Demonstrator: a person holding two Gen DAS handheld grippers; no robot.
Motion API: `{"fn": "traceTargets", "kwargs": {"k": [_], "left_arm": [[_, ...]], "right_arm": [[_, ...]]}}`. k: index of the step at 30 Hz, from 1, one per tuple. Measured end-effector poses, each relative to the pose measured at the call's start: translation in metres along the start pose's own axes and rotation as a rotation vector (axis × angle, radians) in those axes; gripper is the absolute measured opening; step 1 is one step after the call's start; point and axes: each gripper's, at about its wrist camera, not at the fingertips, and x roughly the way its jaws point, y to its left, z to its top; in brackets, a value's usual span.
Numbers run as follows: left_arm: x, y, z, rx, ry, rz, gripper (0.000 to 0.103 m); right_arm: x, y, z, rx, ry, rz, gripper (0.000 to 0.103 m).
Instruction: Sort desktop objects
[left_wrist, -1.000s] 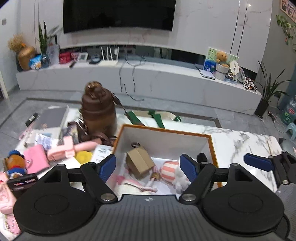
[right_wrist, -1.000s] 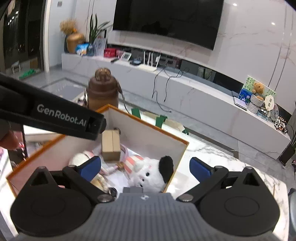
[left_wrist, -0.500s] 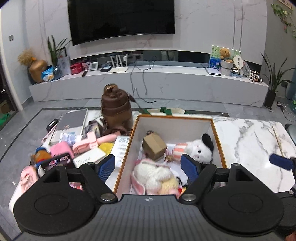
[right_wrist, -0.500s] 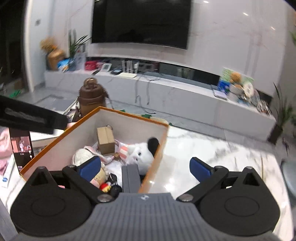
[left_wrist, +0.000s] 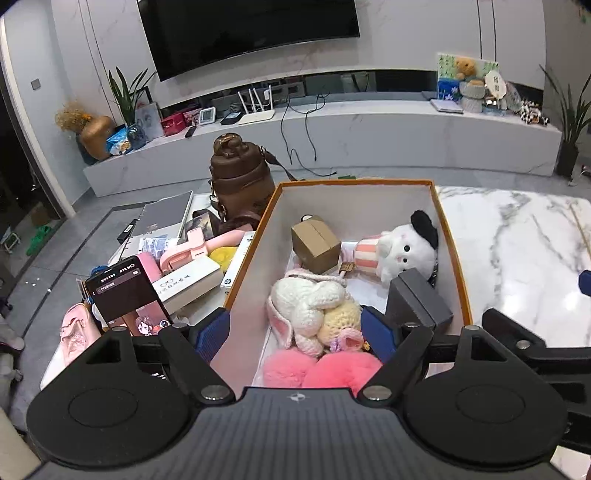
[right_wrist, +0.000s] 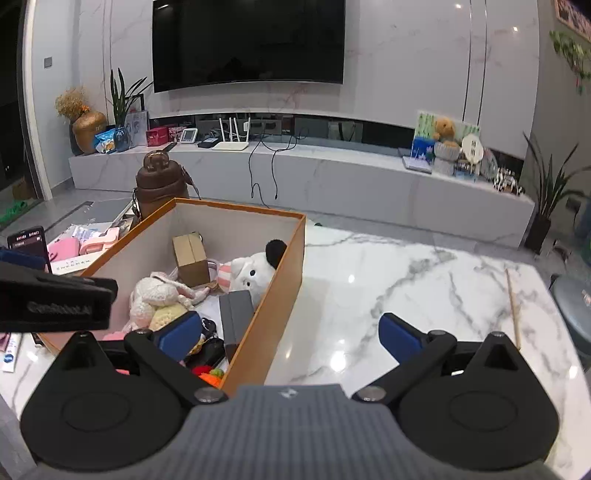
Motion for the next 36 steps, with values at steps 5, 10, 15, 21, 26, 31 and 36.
{"fn": "traceTargets", "kwargs": {"k": [5, 10, 15, 21, 26, 31, 36], "left_arm": [[0.008, -0.004, -0.004, 0.021, -0.007, 0.011, 0.092], [0.02, 0.001, -0.004, -0.027, 0.042, 0.005, 0.092], [0.032, 0.008, -0.006, -0.076, 0.088, -0.033, 0.092], [0.039, 0.008, -0.004, -0.083, 0.109, -0.028, 0.092], [0.037, 0.008, -0.004, -0.068, 0.103, -0.012, 0.092], [0.036, 0.01, -0.004, -0.066, 0.097, -0.015, 0.092], [0.034, 0.009, -0.004, -0.062, 0.092, -0.014, 0.092]], "right_arm": [[0.011, -0.003, 0.002, 0.017, 0.033, -0.002, 0.102], [0.018, 0.001, 0.002, 0.006, 0.045, 0.001, 0.102], [0.024, 0.004, 0.002, 0.005, 0.057, 0.002, 0.102], [0.031, 0.006, 0.002, 0.005, 0.07, -0.006, 0.102], [0.033, 0.008, 0.002, -0.001, 0.069, -0.013, 0.102], [0.032, 0.01, 0.001, -0.006, 0.068, -0.013, 0.102], [0.032, 0.009, 0.001, -0.006, 0.068, -0.012, 0.102]]}}
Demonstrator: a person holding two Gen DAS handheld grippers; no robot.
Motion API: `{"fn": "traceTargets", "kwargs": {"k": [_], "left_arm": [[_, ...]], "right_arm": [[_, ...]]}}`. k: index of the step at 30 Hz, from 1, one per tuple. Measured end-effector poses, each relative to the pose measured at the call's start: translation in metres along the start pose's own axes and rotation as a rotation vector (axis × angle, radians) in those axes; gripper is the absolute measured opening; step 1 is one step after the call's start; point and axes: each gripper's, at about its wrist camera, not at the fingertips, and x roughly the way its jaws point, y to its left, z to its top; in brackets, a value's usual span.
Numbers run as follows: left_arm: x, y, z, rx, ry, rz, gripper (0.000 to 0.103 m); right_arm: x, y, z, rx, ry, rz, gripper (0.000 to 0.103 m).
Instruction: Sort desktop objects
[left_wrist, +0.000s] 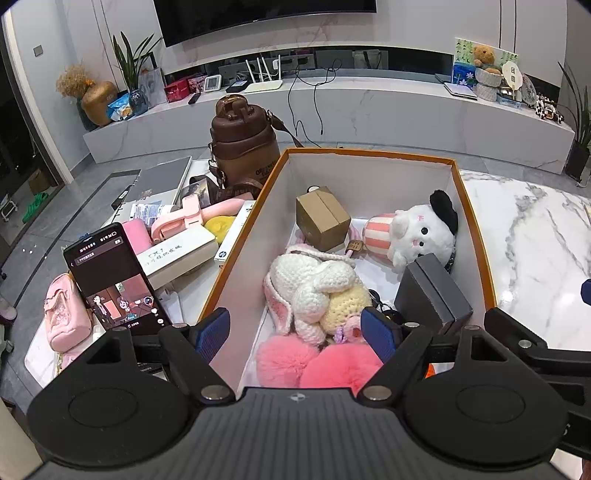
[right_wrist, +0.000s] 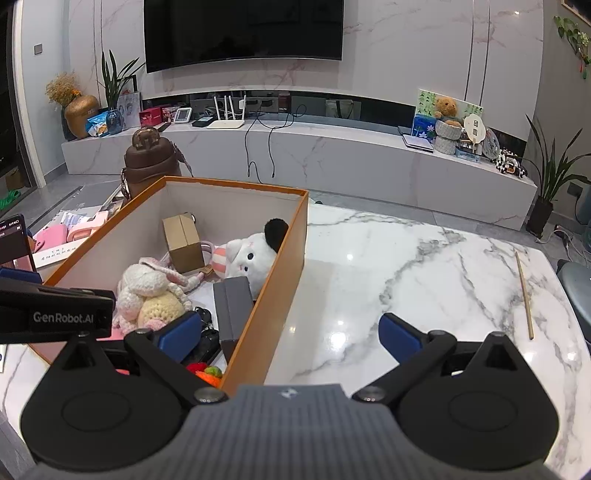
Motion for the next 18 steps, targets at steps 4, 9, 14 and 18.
{"fn": "traceTargets", "kwargs": {"k": [4, 9, 14, 18], "left_arm": [[-0.0001, -0.0008, 0.0, 0.001, -0.002, 0.0, 0.092], [0.0001, -0.0006, -0.0001, 0.001, -0.001, 0.0, 0.092], [-0.0005, -0.0016, 0.0005, 0.003, -0.004, 0.002, 0.092], [-0.0018, -0.0031, 0.0008, 0.009, -0.008, 0.006, 0.092]], "right_arm": [[0.0, -0.0001, 0.0, -0.001, 0.0, -0.001, 0.102], [-0.0005, -0.0014, -0.0004, -0.003, 0.001, -0.004, 0.102], [-0.0007, -0.0015, -0.0005, -0.004, 0.001, -0.004, 0.102], [-0.0007, -0.0014, -0.0003, -0.004, 0.001, -0.004, 0.102]]}}
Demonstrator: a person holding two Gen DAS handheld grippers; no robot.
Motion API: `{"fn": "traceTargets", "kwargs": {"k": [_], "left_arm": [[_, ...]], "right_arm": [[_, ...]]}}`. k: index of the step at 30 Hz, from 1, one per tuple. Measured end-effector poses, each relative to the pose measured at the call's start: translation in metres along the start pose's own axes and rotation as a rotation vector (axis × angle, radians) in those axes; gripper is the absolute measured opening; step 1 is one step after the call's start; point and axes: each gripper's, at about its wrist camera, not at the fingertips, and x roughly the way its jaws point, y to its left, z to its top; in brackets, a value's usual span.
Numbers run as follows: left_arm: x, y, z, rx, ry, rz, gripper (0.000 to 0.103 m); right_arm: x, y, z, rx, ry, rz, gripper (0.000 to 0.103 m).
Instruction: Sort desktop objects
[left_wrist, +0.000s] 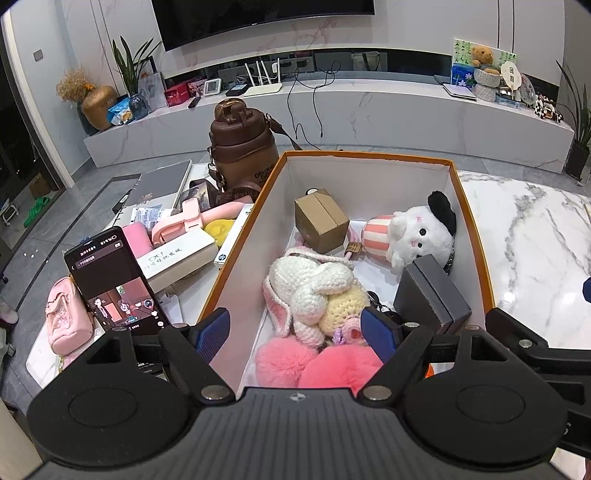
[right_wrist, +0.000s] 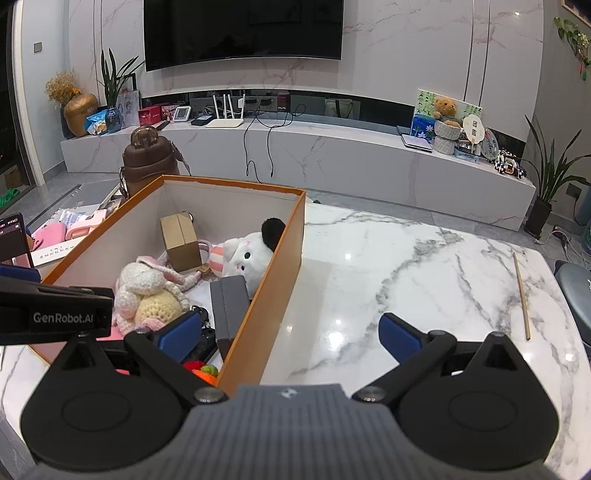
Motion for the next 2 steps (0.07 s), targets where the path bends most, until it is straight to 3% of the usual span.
{"fn": "traceTargets", "kwargs": {"k": [2], "left_arm": [[-0.0005, -0.0002, -0.0001, 0.002, -0.003, 0.002, 0.092]], "right_arm": [[-0.0002, -0.0002, 0.0, 0.0, 0.0, 0.001, 0.102]]}}
